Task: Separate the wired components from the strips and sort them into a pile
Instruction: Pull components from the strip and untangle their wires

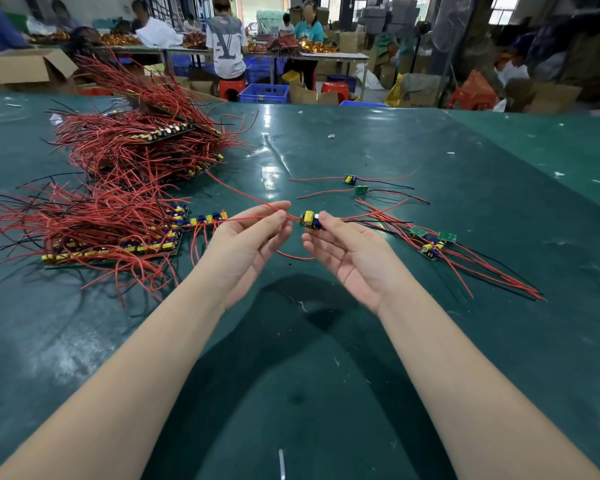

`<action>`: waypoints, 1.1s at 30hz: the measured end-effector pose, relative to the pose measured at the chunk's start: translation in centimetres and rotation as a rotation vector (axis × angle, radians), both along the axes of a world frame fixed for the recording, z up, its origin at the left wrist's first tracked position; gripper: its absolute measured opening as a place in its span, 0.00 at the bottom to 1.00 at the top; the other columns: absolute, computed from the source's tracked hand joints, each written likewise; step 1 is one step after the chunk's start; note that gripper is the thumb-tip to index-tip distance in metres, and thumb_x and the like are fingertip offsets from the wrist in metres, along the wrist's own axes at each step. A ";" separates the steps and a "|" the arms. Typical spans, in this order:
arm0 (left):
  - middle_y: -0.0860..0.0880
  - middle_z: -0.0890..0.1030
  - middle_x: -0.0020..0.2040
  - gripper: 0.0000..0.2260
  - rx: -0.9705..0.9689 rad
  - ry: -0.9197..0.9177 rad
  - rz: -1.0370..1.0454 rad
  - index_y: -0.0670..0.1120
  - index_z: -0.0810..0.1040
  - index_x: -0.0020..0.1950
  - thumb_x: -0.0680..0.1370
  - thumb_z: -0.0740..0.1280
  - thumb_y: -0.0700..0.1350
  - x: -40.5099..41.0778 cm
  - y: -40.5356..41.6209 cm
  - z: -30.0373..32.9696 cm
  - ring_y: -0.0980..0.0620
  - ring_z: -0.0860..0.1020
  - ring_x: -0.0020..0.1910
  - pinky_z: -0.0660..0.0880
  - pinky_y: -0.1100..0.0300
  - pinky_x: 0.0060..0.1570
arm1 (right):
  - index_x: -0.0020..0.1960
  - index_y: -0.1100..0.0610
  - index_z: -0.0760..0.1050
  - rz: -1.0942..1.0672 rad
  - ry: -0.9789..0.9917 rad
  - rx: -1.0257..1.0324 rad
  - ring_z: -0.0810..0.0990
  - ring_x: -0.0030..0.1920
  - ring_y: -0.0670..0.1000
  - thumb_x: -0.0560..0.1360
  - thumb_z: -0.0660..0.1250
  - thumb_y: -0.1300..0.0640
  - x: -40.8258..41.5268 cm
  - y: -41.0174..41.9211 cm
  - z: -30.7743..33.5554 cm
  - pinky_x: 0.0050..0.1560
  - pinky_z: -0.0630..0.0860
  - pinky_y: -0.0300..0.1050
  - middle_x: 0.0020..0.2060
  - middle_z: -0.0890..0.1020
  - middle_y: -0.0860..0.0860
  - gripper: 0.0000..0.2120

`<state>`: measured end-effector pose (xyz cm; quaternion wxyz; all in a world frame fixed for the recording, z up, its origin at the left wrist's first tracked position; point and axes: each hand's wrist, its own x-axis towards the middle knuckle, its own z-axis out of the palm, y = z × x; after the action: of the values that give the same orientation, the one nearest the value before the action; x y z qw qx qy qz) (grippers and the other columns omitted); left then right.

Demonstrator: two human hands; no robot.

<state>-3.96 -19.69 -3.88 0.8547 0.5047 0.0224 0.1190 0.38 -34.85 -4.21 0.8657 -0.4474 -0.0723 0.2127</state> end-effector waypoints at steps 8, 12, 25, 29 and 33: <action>0.43 0.85 0.42 0.05 -0.231 0.072 0.013 0.38 0.79 0.49 0.77 0.65 0.32 0.1 0.0 0.0 0.52 0.84 0.42 0.78 0.68 0.42 | 0.47 0.66 0.79 -0.030 -0.062 0.025 0.85 0.39 0.52 0.76 0.67 0.65 -0.1 0.1 0.1 0.39 0.81 0.39 0.40 0.85 0.58 0.04; 0.46 0.85 0.40 0.05 -0.097 0.091 0.002 0.39 0.80 0.48 0.78 0.64 0.34 0.0 -0.3 -0.3 0.55 0.83 0.39 0.78 0.68 0.40 | 0.47 0.65 0.79 -0.046 -0.121 -0.028 0.85 0.39 0.52 0.76 0.67 0.65 -0.2 0.4 -0.2 0.40 0.80 0.39 0.41 0.85 0.58 0.04; 0.48 0.85 0.42 0.08 -0.152 0.093 0.091 0.40 0.81 0.50 0.81 0.61 0.38 0.2 -0.2 0.2 0.59 0.81 0.35 0.76 0.72 0.38 | 0.44 0.63 0.81 -0.105 -0.144 -0.115 0.85 0.38 0.52 0.76 0.68 0.64 -0.5 0.7 -0.5 0.39 0.80 0.39 0.39 0.86 0.55 0.04; 0.49 0.85 0.43 0.08 -0.266 0.098 0.094 0.42 0.81 0.49 0.81 0.62 0.40 0.2 0.3 0.5 0.60 0.81 0.35 0.75 0.72 0.37 | 0.44 0.63 0.80 -0.114 -0.129 -0.103 0.85 0.39 0.52 0.76 0.68 0.64 -0.4 0.7 -0.5 0.39 0.80 0.39 0.39 0.86 0.55 0.04; 0.47 0.85 0.40 0.08 -0.358 0.131 0.104 0.41 0.80 0.44 0.80 0.63 0.40 0.0 0.6 0.8 0.59 0.81 0.34 0.75 0.72 0.34 | 0.43 0.64 0.80 -0.110 -0.109 -0.086 0.85 0.38 0.52 0.77 0.67 0.65 -0.5 0.7 -0.5 0.38 0.80 0.38 0.38 0.85 0.56 0.05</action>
<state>-3.92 -19.10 -3.06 0.9202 0.3495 0.1250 0.1241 -0.10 -34.12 -4.76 0.8507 -0.4985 -0.0852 0.1432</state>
